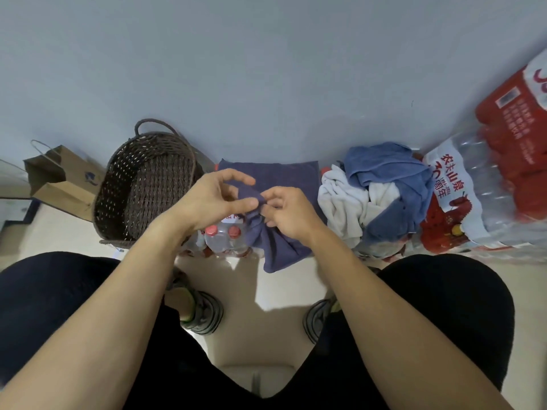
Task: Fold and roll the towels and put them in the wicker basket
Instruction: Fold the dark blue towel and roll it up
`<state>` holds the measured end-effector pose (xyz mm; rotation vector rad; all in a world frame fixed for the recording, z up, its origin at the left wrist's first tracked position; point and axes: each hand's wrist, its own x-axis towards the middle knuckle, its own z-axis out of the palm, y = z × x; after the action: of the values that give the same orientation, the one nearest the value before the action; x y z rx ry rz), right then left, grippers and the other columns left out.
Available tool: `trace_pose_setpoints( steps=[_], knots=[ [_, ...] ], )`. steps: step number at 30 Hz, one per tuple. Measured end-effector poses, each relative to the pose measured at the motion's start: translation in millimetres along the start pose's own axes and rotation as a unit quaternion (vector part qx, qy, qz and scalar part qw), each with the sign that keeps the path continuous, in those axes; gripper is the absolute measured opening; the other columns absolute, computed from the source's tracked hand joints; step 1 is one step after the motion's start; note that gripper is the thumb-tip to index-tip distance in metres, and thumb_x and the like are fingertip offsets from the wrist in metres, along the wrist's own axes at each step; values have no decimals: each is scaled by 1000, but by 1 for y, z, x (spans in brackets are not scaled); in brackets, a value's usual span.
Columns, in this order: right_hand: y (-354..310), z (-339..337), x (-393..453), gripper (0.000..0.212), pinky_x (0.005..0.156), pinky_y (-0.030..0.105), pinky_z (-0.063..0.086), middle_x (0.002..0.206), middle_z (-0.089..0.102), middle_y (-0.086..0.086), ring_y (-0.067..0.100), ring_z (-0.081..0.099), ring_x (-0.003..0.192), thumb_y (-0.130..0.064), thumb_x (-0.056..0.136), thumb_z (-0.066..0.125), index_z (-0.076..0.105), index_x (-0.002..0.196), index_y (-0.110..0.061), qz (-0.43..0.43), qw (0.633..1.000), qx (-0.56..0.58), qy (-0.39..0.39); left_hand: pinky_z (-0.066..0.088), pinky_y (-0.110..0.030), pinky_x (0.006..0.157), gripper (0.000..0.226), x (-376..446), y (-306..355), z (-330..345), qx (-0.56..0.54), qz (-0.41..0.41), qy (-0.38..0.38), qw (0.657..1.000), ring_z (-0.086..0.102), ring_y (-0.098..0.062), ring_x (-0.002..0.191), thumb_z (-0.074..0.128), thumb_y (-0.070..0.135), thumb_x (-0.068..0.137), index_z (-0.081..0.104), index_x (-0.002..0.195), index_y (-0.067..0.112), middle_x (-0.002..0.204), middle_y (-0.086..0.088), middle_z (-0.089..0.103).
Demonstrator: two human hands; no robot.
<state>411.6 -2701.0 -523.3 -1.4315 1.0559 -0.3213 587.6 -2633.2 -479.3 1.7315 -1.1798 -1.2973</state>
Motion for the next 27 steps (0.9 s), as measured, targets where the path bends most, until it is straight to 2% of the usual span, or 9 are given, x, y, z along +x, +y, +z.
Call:
trace_pose_setpoints(
  steps=[2, 5, 9, 14, 17, 21, 23, 25, 27],
  knots=[
    [-6, -2, -4, 11, 74, 34, 58, 81, 72, 8, 15, 63, 70, -6, 94, 61, 67, 97, -15, 2, 999, 6, -33, 52, -63, 69, 38, -4, 8, -5, 74, 28, -50, 996, 58, -31, 66, 87, 29, 71, 68, 104, 29, 84, -29, 65],
    [-14, -4, -11, 10, 71, 33, 55, 77, 66, 9, 15, 58, 69, -6, 95, 61, 65, 92, -15, 21, 994, 15, -107, 57, -54, 68, 34, -6, 22, -12, 215, 40, -131, 967, 67, -37, 66, 85, 31, 73, 67, 102, 30, 78, -10, 72],
    [-16, -5, -19, 11, 71, 28, 50, 78, 66, 8, 17, 59, 73, -12, 99, 56, 66, 97, -8, 29, 985, 28, -168, 55, -40, 74, 13, -5, 32, -25, 365, 47, -158, 916, 67, -18, 70, 79, 38, 78, 72, 85, 28, 74, 4, 71],
    [-23, -3, -25, 26, 76, 21, 53, 97, 70, 5, 8, 65, 89, -31, 97, 60, 58, 114, -11, -6, 983, 85, -161, 48, -49, 91, 35, -11, 28, -27, 269, 70, -130, 952, 63, -27, 91, 64, 45, 85, 73, 83, 11, 90, -11, 68],
    [-23, 1, -29, 46, 92, 43, 56, 106, 70, 17, 25, 70, 100, -33, 81, 79, 54, 113, -11, -44, 987, 58, -143, 48, -57, 89, 48, -10, 28, -28, 178, 41, -114, 977, 61, -36, 82, 59, 58, 87, 72, 87, 12, 89, -24, 66],
    [-29, -4, -27, 29, 89, 53, 56, 95, 74, 15, 33, 71, 94, -14, 82, 76, 57, 104, -10, -70, 989, 14, -131, 48, -46, 99, 36, -7, 29, -23, 129, 73, -63, 987, 68, -21, 101, 63, 48, 88, 76, 96, 15, 99, -2, 75],
    [-31, -10, -27, 21, 86, 52, 56, 90, 74, 17, 31, 72, 88, -5, 84, 70, 59, 102, -6, -68, 987, -10, -146, 52, -44, 93, 40, -6, 30, -23, 108, 85, -33, 990, 70, -21, 94, 65, 49, 84, 75, 89, 10, 96, -6, 75],
    [-33, -15, -27, 16, 80, 49, 56, 88, 72, 20, 25, 70, 80, -2, 83, 65, 61, 99, -3, -63, 986, -29, -154, 52, -45, 75, 44, -4, 29, -27, 88, 99, -19, 991, 63, -26, 73, 66, 53, 81, 70, 80, 9, 81, -16, 70],
    [-34, -21, -29, 18, 71, 40, 58, 85, 74, 17, 22, 71, 77, 2, 80, 63, 62, 96, -6, -53, 986, -34, -156, 50, -47, 70, 45, -1, 28, -31, 78, 96, -51, 991, 57, -24, 70, 67, 51, 83, 68, 81, 6, 79, -24, 66]
  ],
)
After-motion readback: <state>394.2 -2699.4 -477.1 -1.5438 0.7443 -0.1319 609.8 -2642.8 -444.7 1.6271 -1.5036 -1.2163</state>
